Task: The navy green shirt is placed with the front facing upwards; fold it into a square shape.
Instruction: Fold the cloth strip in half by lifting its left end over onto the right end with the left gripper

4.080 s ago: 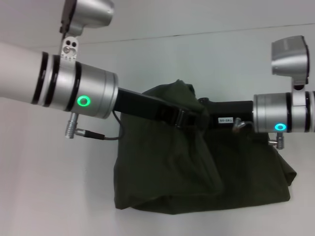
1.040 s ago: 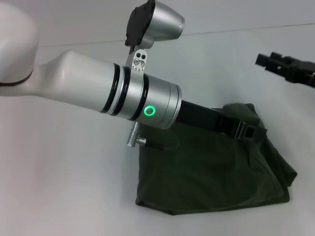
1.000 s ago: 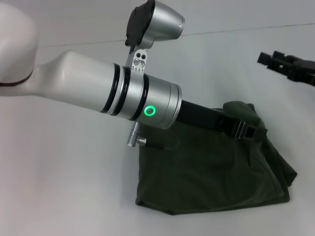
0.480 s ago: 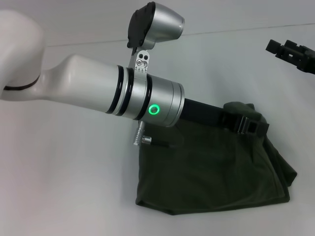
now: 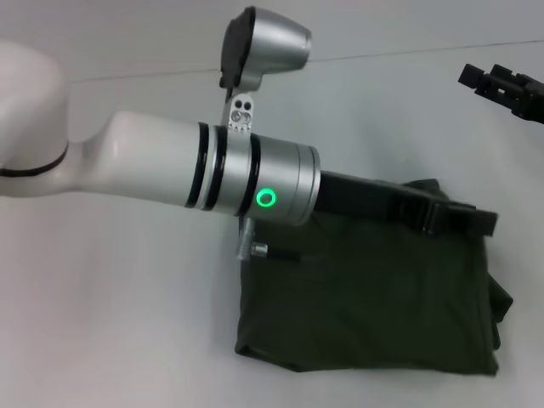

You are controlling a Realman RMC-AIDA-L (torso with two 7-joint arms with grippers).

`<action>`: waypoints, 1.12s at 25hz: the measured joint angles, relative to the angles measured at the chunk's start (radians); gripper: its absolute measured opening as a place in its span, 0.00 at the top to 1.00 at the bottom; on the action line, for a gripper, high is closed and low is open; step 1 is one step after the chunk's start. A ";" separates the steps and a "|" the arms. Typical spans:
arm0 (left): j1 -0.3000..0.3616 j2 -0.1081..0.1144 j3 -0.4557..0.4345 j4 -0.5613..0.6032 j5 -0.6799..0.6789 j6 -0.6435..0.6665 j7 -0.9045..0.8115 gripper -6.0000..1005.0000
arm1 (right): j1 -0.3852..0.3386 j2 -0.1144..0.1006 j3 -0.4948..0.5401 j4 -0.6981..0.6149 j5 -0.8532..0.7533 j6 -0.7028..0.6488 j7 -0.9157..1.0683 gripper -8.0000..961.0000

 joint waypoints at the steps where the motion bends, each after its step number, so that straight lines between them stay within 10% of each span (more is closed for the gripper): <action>1: 0.000 0.000 0.006 -0.001 -0.001 -0.001 0.003 0.83 | 0.000 0.000 0.001 -0.001 0.000 -0.001 0.000 0.06; 15: 0.048 0.011 -0.054 -0.003 0.017 0.032 0.050 0.33 | 0.000 -0.006 -0.004 -0.005 0.001 -0.068 -0.004 0.06; 28: 0.272 0.021 -0.469 0.117 0.185 0.403 0.248 0.13 | -0.048 -0.117 -0.009 -0.039 -0.201 -0.233 0.247 0.07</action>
